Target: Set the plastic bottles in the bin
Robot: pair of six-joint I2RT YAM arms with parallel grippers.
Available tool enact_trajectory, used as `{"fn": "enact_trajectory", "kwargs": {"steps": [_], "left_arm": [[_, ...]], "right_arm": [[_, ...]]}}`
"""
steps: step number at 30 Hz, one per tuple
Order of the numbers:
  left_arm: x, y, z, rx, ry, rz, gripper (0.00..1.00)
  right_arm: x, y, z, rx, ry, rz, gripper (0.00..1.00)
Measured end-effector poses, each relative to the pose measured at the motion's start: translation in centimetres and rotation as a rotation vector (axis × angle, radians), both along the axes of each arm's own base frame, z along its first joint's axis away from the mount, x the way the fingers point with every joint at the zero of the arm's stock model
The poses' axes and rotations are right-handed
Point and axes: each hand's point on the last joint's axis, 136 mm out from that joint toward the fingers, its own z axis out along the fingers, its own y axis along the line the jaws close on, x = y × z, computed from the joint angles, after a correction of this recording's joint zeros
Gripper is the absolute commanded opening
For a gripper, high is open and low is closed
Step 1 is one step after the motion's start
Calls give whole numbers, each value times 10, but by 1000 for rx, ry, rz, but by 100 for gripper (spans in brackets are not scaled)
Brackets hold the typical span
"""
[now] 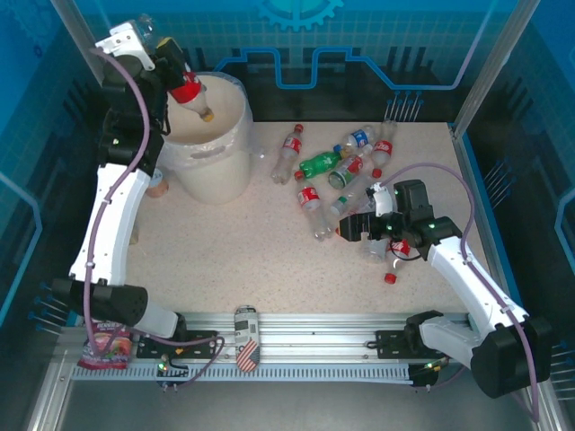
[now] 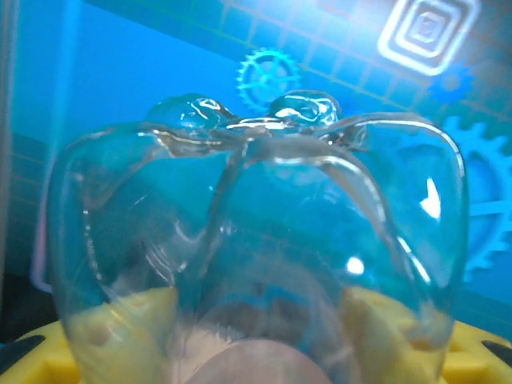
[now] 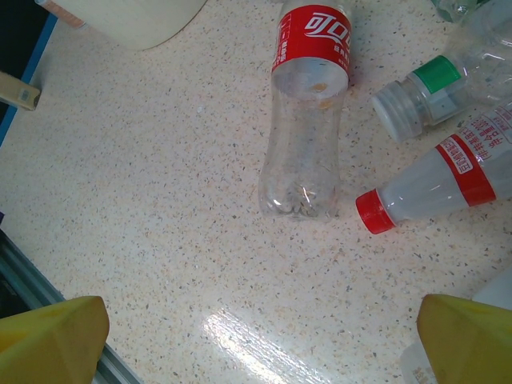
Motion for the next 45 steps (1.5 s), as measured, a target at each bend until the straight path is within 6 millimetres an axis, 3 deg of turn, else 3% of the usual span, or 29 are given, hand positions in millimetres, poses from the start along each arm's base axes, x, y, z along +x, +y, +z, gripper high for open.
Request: {"fn": "enact_trajectory", "kwargs": {"steps": [6,14,32,38,43,45], "left_arm": [[51,13,-51,97,159,46,0],[100,7,-160,129,432,-2,0],[121,-15,-291,110,722,-134,0],[119,-12,-311,108,755,-131,1],[119,-10,-312,106,755,-128,45],[119,-10,-313,106,755,-128,58]], "right_arm": [[2,-2,-5,-15,10,-11,100],[1,-7,-14,-40,22,-29,100],[1,-16,-19,-78,10,-65,100],[0,-26,-19,-76,-1,-111,100],[4,-43,-19,-98,2,-182,100],[4,-49,-21,-109,12,-204,100]]}}
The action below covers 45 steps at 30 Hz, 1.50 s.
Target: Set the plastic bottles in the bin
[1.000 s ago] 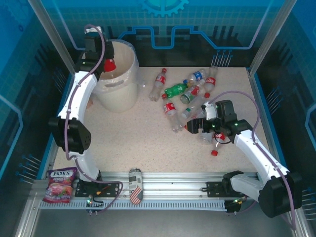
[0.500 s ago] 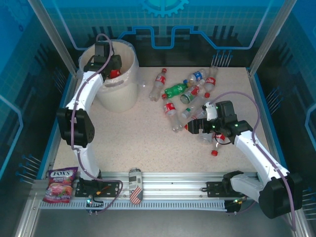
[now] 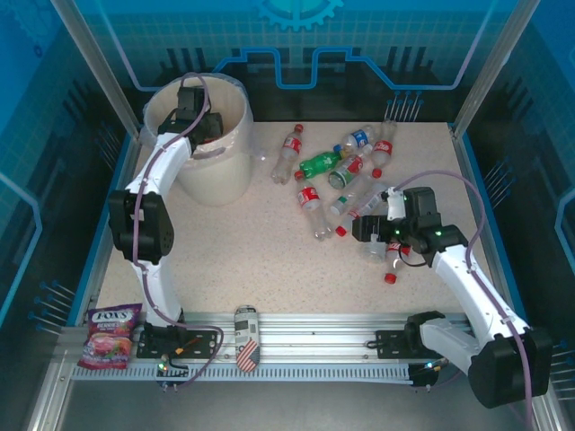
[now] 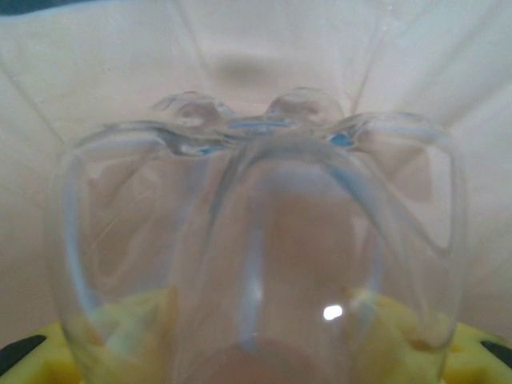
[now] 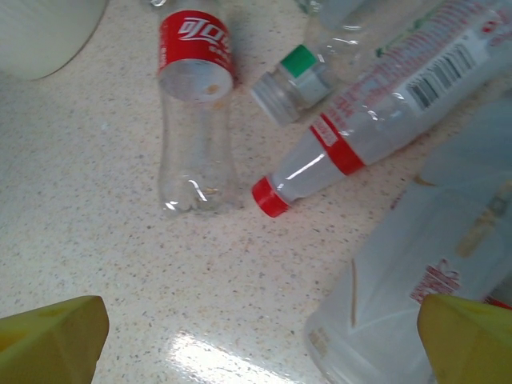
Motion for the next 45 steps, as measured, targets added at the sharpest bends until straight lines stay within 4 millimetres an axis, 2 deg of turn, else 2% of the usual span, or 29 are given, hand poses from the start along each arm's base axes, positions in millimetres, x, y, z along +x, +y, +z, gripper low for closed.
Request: {"fn": "enact_trajectory", "kwargs": {"steps": [3,7,14,18,20,22,26,28,30,31,33,35,38,40,43,45], "left_arm": [[0,0,0,-7,0,0,71],[-1,-3,-2,-18,9,-8,83],[-6,-4,-5,-14,38,-28,98],[-8,-3,10,-7,26,-34,99],[-12,-3,26,2,2,-41,99],[-20,-3,53,10,-37,-47,99],[-49,0,125,35,-171,-46,99],[-79,-1,170,40,-263,-40,99],[-113,-9,203,38,-337,-51,99],[-132,-17,216,35,-372,-67,99],[-165,-41,230,17,-414,-127,99],[-188,-71,224,-3,-413,-207,99],[-207,-111,191,-43,-345,-309,99],[-213,-129,149,-67,-254,-341,99],[-227,-145,89,-106,-118,-359,99],[-239,-153,58,-146,-48,-363,99]], "right_arm": [[-1,-6,-3,-14,15,-24,100],[-5,-20,-7,-57,53,-73,100],[-9,-71,3,-174,114,-269,100],[-15,-88,-12,-204,204,-346,98],[-17,-93,-22,-211,248,-370,93],[-20,-95,-34,-214,293,-382,88],[-23,-96,-47,-228,343,-389,84],[-22,-99,-53,-236,356,-399,83],[-22,-101,-61,-238,375,-410,80],[-23,-101,-66,-240,388,-414,77],[-25,-102,-77,-243,413,-421,75],[-26,-103,-87,-253,437,-423,74],[-23,-105,-97,-258,460,-426,74],[-19,-106,-102,-260,464,-429,77],[-18,-108,-107,-263,477,-438,83],[-18,-109,-110,-267,484,-441,85]]}}
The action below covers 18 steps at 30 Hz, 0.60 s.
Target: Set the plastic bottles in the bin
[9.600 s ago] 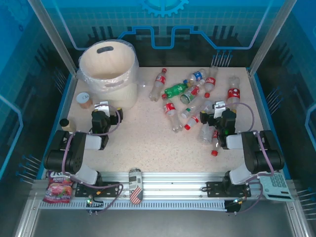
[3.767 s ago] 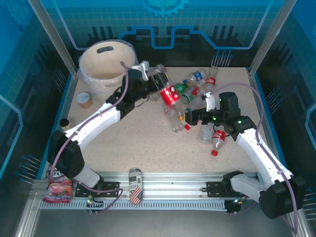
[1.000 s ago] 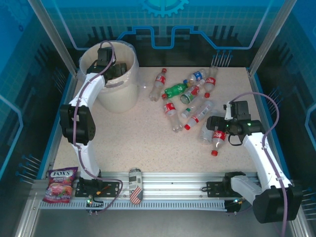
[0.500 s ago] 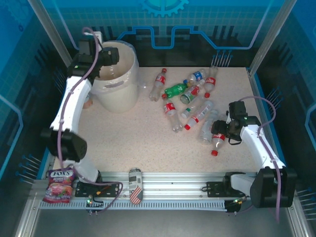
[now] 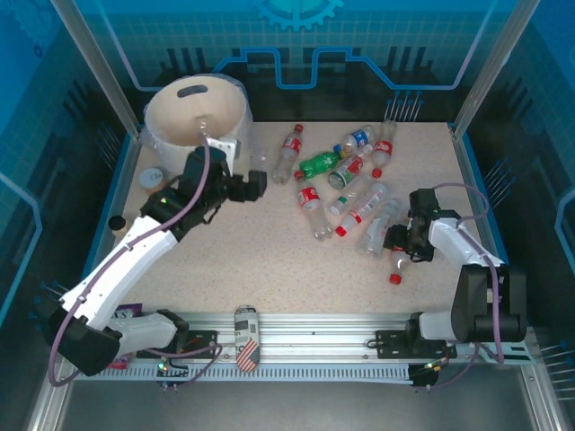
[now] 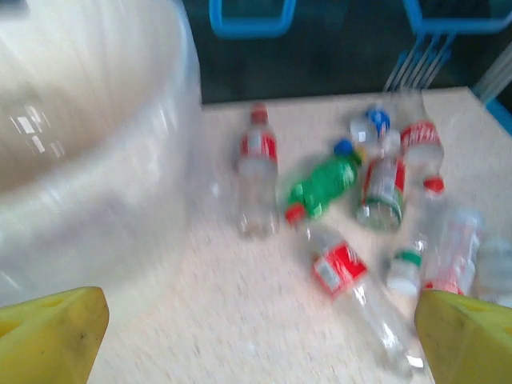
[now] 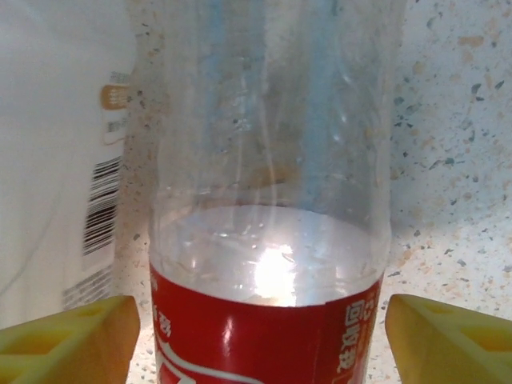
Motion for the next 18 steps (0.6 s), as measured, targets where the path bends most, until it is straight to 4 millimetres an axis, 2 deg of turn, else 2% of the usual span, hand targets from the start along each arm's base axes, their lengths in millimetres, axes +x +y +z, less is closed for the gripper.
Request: {"fn": "enact_trajectory", "kwargs": {"steps": [3,6,9,11,15,17,18], "left_arm": [[-17,-12,-33,-68,78,-5,99],[-28,-23,-58,-141,134,4,99],[-33,-30,-76,-197,172,24,99],[-34,-34,-82,-231,183,37,99],[-28,-43,-84,-293,182,53,99],[-25,-47,-85,-315,184,59,99],[-23,-49,-85,-326,184,61,99]], "right_arm": [[0,-2,-3,-1,13,-9,89],[-1,-4,-10,2,42,-26,100],[-4,-4,-18,7,79,-34,100],[-6,-4,-22,12,94,-35,100],[-5,-4,-22,17,93,-39,94],[-5,-5,-22,21,93,-42,87],[-5,-5,-21,22,91,-40,80]]}}
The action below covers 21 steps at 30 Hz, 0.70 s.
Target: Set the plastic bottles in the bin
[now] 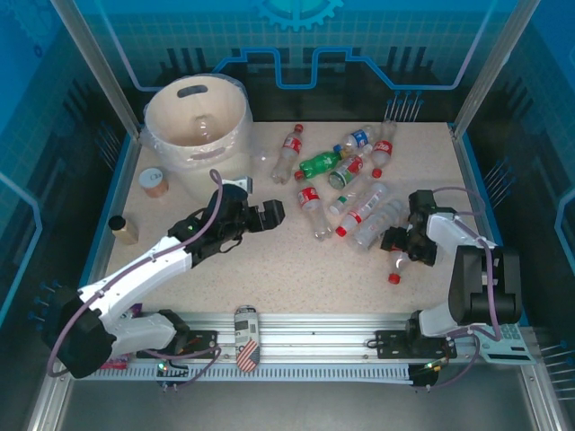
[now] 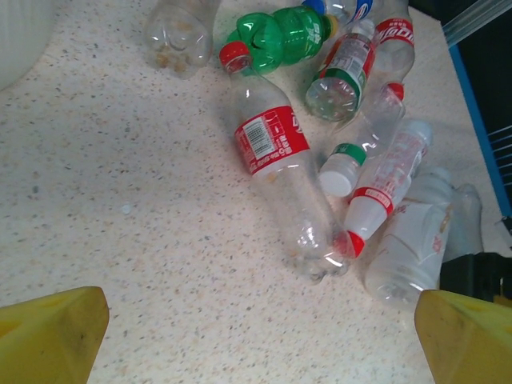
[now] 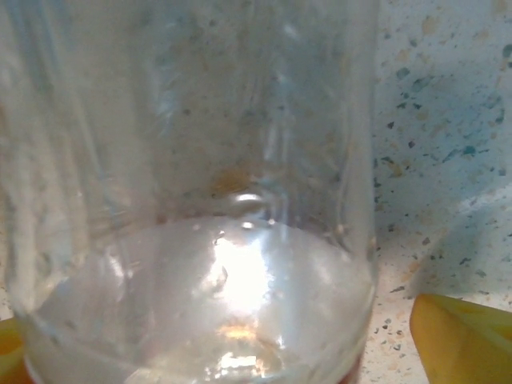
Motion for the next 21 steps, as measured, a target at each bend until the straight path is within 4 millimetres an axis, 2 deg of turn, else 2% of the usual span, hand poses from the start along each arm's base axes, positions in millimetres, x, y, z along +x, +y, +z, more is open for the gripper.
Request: {"fn": "enact_trajectory", "kwargs": {"steps": [2,6,8,11,14,17,21], "left_arm": [[2,-2,-1,-22,-1,9,99],[4,-4,-4,-67,2,30,98],[6,-7,-4,-89,2,34,99],[11,-14,-2,-136,6,29,98],[15,-21,0,-184,11,14,99],[20,-31,2,-230,8,-14,99],[23,-45,-1,-265,18,-62,99]], "right_arm": [[0,0,2,0,-9,-3,70],[5,-1,22,-7,-85,-7,66],[6,-1,35,-11,-132,-7,58],[8,-1,62,-15,-217,-7,52],[15,4,100,7,-350,7,45],[19,23,137,84,-511,56,44],[26,75,172,255,-661,227,45]]}}
